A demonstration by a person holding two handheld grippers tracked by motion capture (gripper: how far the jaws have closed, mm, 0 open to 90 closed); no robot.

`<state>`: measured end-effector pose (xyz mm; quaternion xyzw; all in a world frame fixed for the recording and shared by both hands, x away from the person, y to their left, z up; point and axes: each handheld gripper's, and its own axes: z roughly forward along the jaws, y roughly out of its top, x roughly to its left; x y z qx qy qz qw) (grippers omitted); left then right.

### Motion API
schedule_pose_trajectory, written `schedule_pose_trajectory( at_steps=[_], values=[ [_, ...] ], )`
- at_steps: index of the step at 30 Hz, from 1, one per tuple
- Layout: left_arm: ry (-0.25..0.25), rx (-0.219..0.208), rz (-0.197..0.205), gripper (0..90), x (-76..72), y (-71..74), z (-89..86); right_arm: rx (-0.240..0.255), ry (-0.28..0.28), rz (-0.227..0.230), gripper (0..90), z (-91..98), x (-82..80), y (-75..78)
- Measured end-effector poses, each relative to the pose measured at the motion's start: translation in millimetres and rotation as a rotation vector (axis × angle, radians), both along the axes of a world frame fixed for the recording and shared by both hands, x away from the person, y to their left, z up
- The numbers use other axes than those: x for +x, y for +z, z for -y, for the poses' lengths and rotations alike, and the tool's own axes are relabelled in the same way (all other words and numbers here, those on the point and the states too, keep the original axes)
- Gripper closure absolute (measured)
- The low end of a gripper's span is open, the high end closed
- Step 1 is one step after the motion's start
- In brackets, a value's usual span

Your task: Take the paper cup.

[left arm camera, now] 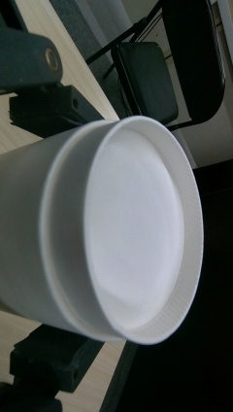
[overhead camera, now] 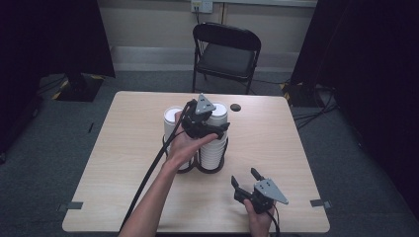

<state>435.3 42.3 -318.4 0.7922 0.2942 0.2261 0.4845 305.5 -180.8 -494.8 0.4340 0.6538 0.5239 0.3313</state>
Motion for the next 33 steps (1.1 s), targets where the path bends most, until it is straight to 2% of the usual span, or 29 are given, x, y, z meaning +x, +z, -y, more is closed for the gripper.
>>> schedule_pose_trajectory(
  at_steps=[8, 9, 16, 21, 25, 27, 33],
  values=[
    [0.004, -0.023, 0.047, 19.3, -4.4, 5.1, -0.7, 0.003, 0.002, 0.000, 22.3, 0.4, 0.1, 0.0],
    [0.019, -0.021, 0.056, 19.3, -5.6, 6.4, -1.4, 0.004, 0.002, 0.001, 22.3, 0.5, 0.1, -0.1],
    [0.016, -0.024, 0.072, 19.5, -7.4, 10.1, -0.1, 0.000, 0.002, -0.001, 22.3, 0.3, 0.3, 0.0],
    [0.011, -0.051, 0.094, 19.5, -9.4, 14.2, -0.4, 0.000, 0.003, -0.001, 22.3, 0.4, 0.4, 0.0],
    [0.013, -0.081, 0.094, 19.5, -9.9, 16.8, -3.3, 0.002, 0.003, 0.001, 22.3, 0.5, 0.2, -0.1],
    [0.007, -0.083, 0.100, 19.5, -10.0, 18.2, -3.8, 0.004, 0.005, -0.001, 22.3, 0.6, 0.1, 0.0],
    [0.013, -0.107, 0.136, 19.5, -13.9, 23.5, -6.9, 0.002, 0.005, -0.001, 22.3, 0.6, 0.3, 0.0]
  ],
)
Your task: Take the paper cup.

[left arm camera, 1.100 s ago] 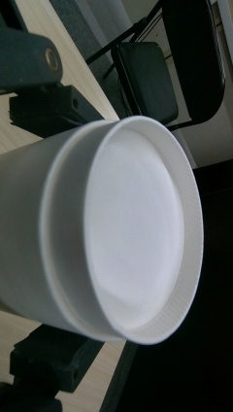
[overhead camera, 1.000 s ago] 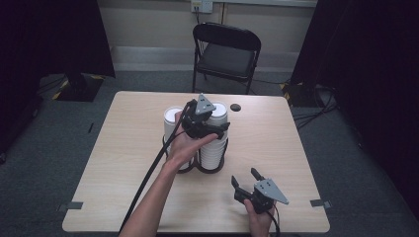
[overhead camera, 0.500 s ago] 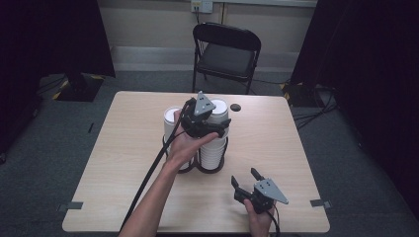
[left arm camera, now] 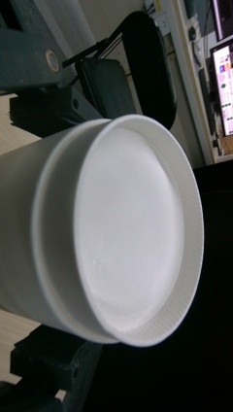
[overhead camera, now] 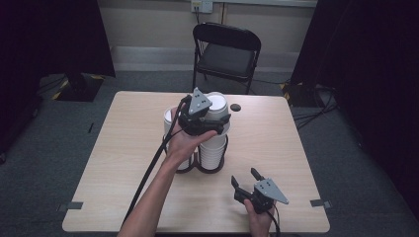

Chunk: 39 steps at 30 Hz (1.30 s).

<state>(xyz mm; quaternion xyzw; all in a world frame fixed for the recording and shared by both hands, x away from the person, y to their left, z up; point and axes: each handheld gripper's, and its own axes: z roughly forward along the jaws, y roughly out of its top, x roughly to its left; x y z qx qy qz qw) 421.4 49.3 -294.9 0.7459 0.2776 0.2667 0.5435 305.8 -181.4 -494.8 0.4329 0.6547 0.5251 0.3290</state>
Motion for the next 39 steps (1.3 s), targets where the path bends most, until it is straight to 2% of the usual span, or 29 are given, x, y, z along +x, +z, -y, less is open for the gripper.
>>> schedule_pose_trajectory(
  at_steps=[6, 13, 17, 22, 26, 29, 32, 33, 37, 39],
  values=[
    [-0.006, -0.044, 0.013, 19.6, -3.4, 5.2, -3.5, 0.000, -0.001, 0.001, 22.3, 0.0, -0.1, 0.0],
    [-0.001, -0.063, 0.033, 19.6, -5.6, 14.3, -7.1, -0.001, 0.000, 0.000, 22.3, -0.1, -0.1, 0.0],
    [-0.003, -0.093, 0.053, 19.6, -8.6, 20.5, -11.4, -0.001, -0.001, 0.000, 22.3, -0.1, -0.1, 0.0],
    [-0.030, -0.134, 0.053, 19.6, -13.5, 26.4, -17.6, -0.002, -0.001, -0.001, 22.3, -0.4, -0.2, 0.1],
    [-0.030, -0.162, 0.066, 19.7, -18.9, 32.0, -23.3, 0.001, -0.002, 0.002, 22.3, -0.2, -0.2, 0.0],
    [-0.030, -0.163, 0.078, 19.6, -23.4, 35.3, -26.2, -0.001, -0.002, 0.002, 22.3, -0.4, -0.2, 0.0],
    [-0.039, -0.176, 0.069, 19.6, -27.6, 36.6, -29.7, 0.002, -0.001, 0.002, 22.3, -0.1, -0.3, 0.0],
    [-0.046, -0.181, 0.059, 19.6, -30.3, 36.0, -30.4, 0.001, 0.000, 0.004, 22.3, 0.0, -0.2, 0.0],
    [-0.050, -0.156, 0.066, 19.6, -40.1, 29.9, -30.7, -0.001, -0.003, 0.003, 22.3, -0.3, -0.2, -0.1],
    [-0.056, -0.164, 0.064, 19.6, -43.6, 27.8, -31.9, -0.002, -0.003, 0.002, 22.3, -0.5, -0.2, 0.0]
  ],
)
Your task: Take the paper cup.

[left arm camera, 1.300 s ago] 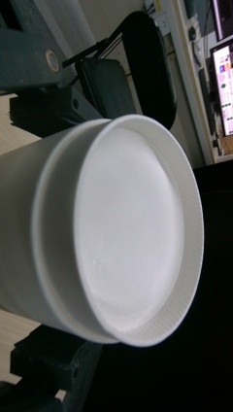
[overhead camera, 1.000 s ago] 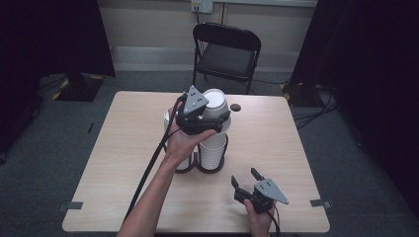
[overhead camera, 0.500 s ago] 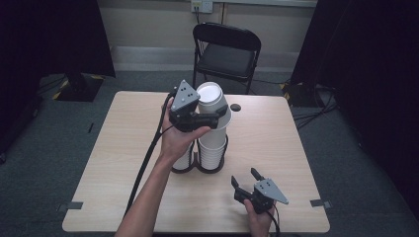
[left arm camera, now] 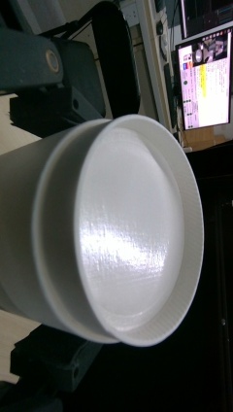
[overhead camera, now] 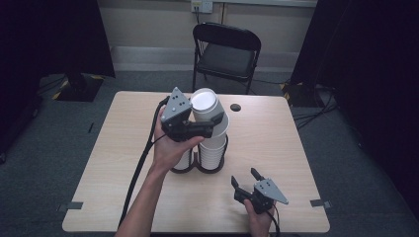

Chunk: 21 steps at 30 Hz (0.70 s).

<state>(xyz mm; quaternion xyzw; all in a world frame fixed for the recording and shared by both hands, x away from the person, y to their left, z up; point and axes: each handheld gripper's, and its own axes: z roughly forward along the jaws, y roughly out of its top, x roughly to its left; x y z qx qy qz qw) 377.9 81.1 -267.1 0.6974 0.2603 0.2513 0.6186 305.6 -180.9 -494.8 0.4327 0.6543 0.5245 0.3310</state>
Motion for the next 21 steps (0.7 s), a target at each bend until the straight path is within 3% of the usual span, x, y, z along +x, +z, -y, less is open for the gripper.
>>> schedule_pose_trajectory(
  at_steps=[7, 13, 21],
  values=[
    [0.007, -0.013, 0.003, 19.6, -14.0, -5.9, -8.4, -0.002, 0.000, -0.004, 22.3, -0.2, 0.2, 0.1],
    [0.017, -0.011, -0.024, 19.5, -22.0, -18.4, -15.7, -0.007, 0.003, -0.005, 22.3, -0.9, 0.2, 0.1],
    [-0.028, -0.024, -0.059, 19.4, -28.3, -37.0, -30.0, -0.006, 0.000, -0.005, 22.3, -0.6, 0.2, 0.1]
  ],
)
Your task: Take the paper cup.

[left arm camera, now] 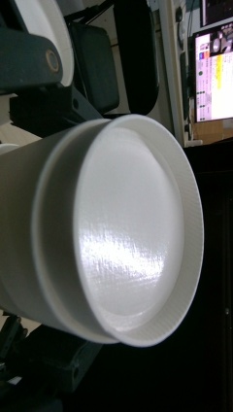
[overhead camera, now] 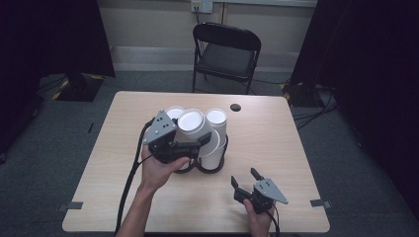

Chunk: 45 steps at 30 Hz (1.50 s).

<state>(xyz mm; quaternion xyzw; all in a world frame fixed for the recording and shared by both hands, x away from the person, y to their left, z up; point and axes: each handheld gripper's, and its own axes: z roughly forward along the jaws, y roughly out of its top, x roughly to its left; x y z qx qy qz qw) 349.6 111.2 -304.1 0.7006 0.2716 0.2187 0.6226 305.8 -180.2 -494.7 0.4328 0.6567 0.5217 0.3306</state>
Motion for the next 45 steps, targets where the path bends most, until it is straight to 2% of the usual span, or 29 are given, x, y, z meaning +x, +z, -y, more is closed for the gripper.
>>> schedule_pose_trajectory(
  at_steps=[5, 9, 12, 13, 26, 29, 31, 34, 37, 39, 42, 45],
  values=[
    [-0.011, -0.018, -0.046, 19.4, -2.3, -15.3, -6.1, 0.000, 0.001, 0.000, 22.2, 0.0, -0.1, 0.0],
    [0.005, -0.006, -0.045, 19.4, -5.8, -22.8, -6.8, 0.001, 0.002, 0.001, 22.2, 0.2, -0.2, 0.0],
    [0.039, -0.022, -0.042, 19.4, -9.0, -30.7, -7.6, 0.001, 0.001, 0.003, 22.2, 0.2, -0.4, 0.0],
    [0.051, -0.029, -0.053, 19.5, -9.4, -34.0, -7.8, 0.002, 0.001, 0.003, 22.2, 0.3, -0.5, 0.0],
    [0.009, -0.041, -0.129, 19.5, -13.8, -67.4, -11.3, 0.004, 0.020, 0.019, 21.0, 0.2, -2.1, -0.3],
    [-0.014, -0.070, -0.161, 19.5, -13.8, -75.1, -11.4, -0.006, 0.019, 0.019, 21.2, -0.9, -2.3, -0.2],
    [-0.019, -0.087, -0.173, 19.5, -14.0, -77.7, -11.5, -0.030, 0.018, 0.014, 22.0, -3.4, -1.7, 0.0],
    [-0.010, -0.082, -0.183, 19.5, -15.1, -81.4, -9.8, -0.067, 0.031, -0.002, 22.3, -7.4, -0.4, 0.5],
    [-0.017, -0.101, -0.214, 19.6, -15.2, -86.9, -9.3, -0.065, 0.054, -0.009, 22.3, -8.7, 0.5, 0.6],
    [-0.008, -0.092, -0.228, 19.6, -15.4, -91.3, -8.8, -0.058, 0.066, -0.005, 23.1, -9.9, -0.2, 0.5],
    [0.003, -0.091, -0.257, 19.7, -15.7, -98.0, -7.7, -0.057, 0.095, 0.001, 29.1, -12.5, -1.1, 0.5],
    [0.004, -0.107, -0.284, 19.7, -16.9, -103.9, -8.4, -0.055, 0.129, 0.007, 31.0, -16.6, -3.3, 0.4]
  ],
)
